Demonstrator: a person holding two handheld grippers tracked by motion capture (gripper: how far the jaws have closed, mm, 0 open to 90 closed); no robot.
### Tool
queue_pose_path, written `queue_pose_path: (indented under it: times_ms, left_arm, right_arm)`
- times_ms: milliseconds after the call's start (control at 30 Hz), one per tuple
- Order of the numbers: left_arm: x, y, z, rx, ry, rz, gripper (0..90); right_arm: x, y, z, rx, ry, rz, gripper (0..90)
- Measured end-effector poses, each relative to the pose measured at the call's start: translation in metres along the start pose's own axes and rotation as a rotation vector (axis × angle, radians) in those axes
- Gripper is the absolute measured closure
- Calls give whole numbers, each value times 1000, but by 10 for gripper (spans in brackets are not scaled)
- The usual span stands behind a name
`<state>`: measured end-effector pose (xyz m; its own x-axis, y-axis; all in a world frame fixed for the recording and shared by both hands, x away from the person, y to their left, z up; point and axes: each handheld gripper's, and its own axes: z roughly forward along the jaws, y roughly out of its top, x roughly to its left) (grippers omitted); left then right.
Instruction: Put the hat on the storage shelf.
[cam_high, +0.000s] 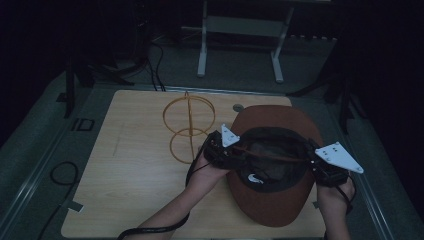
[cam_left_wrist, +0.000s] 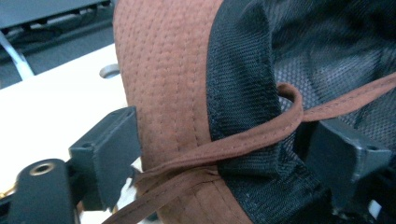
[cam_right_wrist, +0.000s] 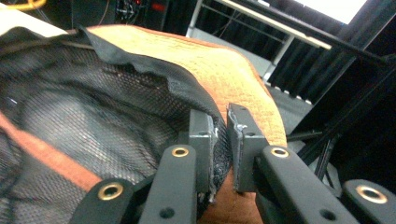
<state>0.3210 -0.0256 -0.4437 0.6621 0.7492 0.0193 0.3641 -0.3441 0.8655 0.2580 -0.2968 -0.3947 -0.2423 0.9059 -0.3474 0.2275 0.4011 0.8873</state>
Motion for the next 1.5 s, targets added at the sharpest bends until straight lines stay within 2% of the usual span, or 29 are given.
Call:
queue_pose_path:
  times_ms: [33, 67, 100, 133, 167, 233, 300, 333, 367, 433, 500, 600, 633, 667, 700, 767, 833, 900, 967, 1000, 1067, 1133, 1167, 1200, 1333, 1433, 1500]
  left_arm:
    - [0, 0, 0, 0, 0, 0, 221]
    - [0, -1, 1, -1, 4, 9, 221]
    - [0, -3, 2, 8, -21, 25, 389]
    - [0, -3, 2, 8, -21, 25, 511]
    - [-2, -4, 3, 19, -36, 68, 650]
    - [-2, -4, 6, 32, -37, 71, 678]
    - [0, -6, 9, 47, -48, 56, 810]
    - [1, -7, 11, 54, -60, 45, 810]
    - [2, -9, 14, 67, -68, 51, 883]
    - [2, -10, 15, 80, -73, 62, 891]
    - [1, -11, 17, 83, -54, 76, 894]
    - [0, -11, 19, 91, -31, 63, 883]
    - [0, -11, 20, 96, -24, 59, 826]
    - [0, -11, 23, 111, -17, 57, 826]
    - [0, -10, 26, 136, -17, 55, 483]
    - [2, -13, 35, 172, -57, 31, 415]
    - [3, -17, 40, 189, -49, 21, 346]
    - [6, -19, 42, 189, -70, 1, 348]
    - [7, -20, 43, 186, -73, 4, 454]
    - [7, -21, 43, 175, -76, -7, 454]
    - [3, -18, 41, 170, -44, 19, 602]
    - [1, -18, 41, 167, -36, 31, 736]
    - [-1, -14, 39, 160, -13, 51, 774]
    - [-1, -13, 37, 148, -1, 52, 810]
    - [6, -2, 27, 101, 23, 31, 857]
    - [8, 5, 19, 65, 44, 36, 862]
    - [9, 10, 14, 34, 55, 32, 863]
  right_arm:
    - [2, 2, -3, -10, -2, -6, 811]
    - [2, 2, -3, -10, -2, -6, 811]
    - [4, 4, -7, -24, 7, -8, 811]
    - [4, 4, -7, -24, 7, -8, 811]
    - [8, 7, -10, -34, 2, -25, 811]
    - [10, 7, -10, -35, -1, -30, 812]
    - [12, 8, -10, -32, 2, -36, 812]
    - [12, 8, -10, -32, 2, -36, 812]
    - [13, 6, -8, -28, 9, -35, 812]
    - [14, 6, -7, -24, 8, -41, 812]
    - [15, 5, -7, -20, 14, -40, 812]
    - [18, 4, -6, -18, 17, -49, 812]
    - [18, 4, -6, -18, 17, -49, 812]
    - [19, 4, -5, -16, 17, -50, 812]
    - [20, 4, -5, -19, 27, -52, 811]
    - [22, 6, -8, -23, 39, -51, 812]
    - [24, 7, -11, -34, 51, -55, 812]
    - [26, 8, -14, -49, 53, -58, 812]
    - [27, 10, -17, -58, 51, -66, 812]
    - [28, 10, -19, -62, 56, -62, 812]
    - [31, 13, -23, -75, 65, -76, 812]
    - [34, 13, -24, -79, 67, -76, 812]
    - [36, 14, -25, -81, 59, -87, 811]
    - [36, 14, -26, -87, 52, -88, 811]
    - [32, 11, -28, -97, 46, -56, 806]
    - [30, 9, -32, -107, 50, -30, 798]
    - [30, 7, -35, -109, 42, -30, 781]
